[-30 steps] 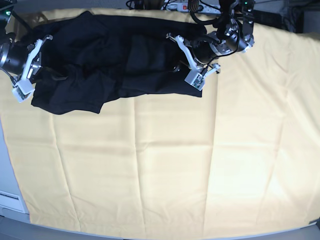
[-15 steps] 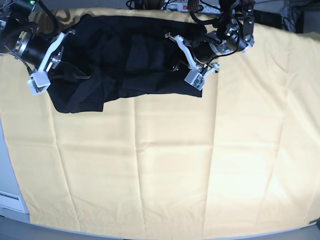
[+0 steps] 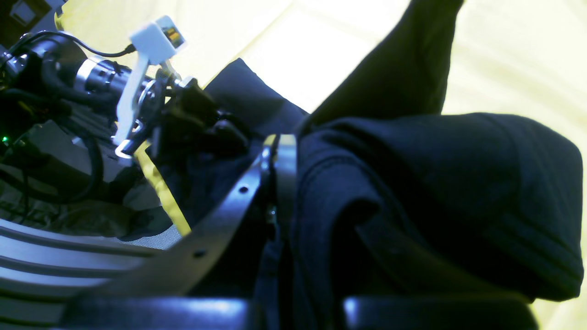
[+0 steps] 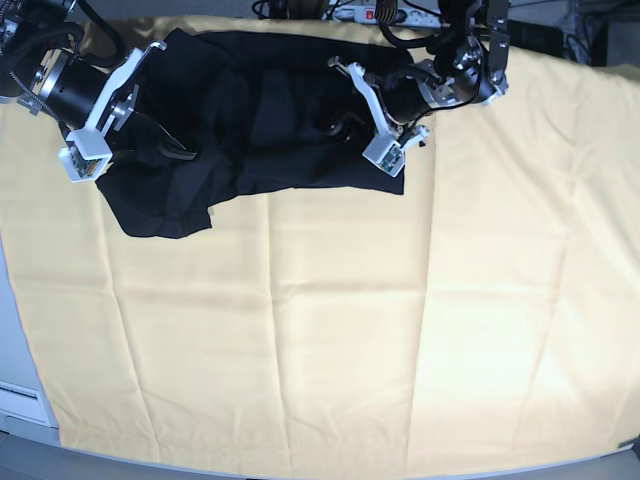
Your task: Fold the T-shirt properly
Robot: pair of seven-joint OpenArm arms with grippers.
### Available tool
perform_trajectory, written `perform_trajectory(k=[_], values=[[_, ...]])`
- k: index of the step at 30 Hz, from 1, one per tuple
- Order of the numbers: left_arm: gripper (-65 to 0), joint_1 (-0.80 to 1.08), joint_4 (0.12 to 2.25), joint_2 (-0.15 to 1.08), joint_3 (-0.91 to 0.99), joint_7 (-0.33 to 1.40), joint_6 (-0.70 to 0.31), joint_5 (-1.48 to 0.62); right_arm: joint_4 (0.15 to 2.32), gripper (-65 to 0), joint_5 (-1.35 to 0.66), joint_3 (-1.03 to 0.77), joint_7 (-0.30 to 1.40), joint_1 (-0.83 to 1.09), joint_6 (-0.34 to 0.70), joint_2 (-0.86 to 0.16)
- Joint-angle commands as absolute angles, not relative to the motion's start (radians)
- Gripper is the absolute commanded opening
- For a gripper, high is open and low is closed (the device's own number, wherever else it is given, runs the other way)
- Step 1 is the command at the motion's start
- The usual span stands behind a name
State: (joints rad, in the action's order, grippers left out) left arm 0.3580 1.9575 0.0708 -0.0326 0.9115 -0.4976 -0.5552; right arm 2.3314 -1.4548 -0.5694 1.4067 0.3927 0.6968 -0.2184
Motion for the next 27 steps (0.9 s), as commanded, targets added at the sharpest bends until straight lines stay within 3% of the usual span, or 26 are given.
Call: perform_trajectory(k=[1, 2, 4, 13, 21, 27], values=[[-33.2, 0.357, 1.973, 0.069, -0.033, 0.890, -0.505, -0.594, 2.348, -65.0, -1.484, -0.573, 1.371, 0.388, 0.698, -0.227], [-27.6, 0.356, 1.974, 0.069, -0.032, 0.889, -0.505, -0.611, 2.348, -65.0, -1.484, -0.569, 1.369, 0.388, 0.698, -0.228], [-24.3, 0.357, 1.990, 0.069, -0.031, 0.890, -0.505, -0.619, 2.348, -65.0, -1.484, -0.544, 1.369, 0.388, 0.698, -0.227], [-24.5, 0.357, 2.214, 0.069, 0.024, 0.890, -0.505, -0.582, 2.348, -65.0, -1.484, -0.296, 1.369, 0.387, 0.698, -0.227], [-24.5, 0.360, 2.239, 0.070, 0.149, 0.891, -0.505, -0.584, 2.348, -65.0, -1.484, -0.108, 1.317, 0.333, 0.698, -0.227], [-24.5, 0.374, 2.239, 0.072, 0.191, 0.891, -0.505, -0.618, 2.348, -65.0, -1.277, -0.002, 1.192, 0.276, 0.698, -0.186]])
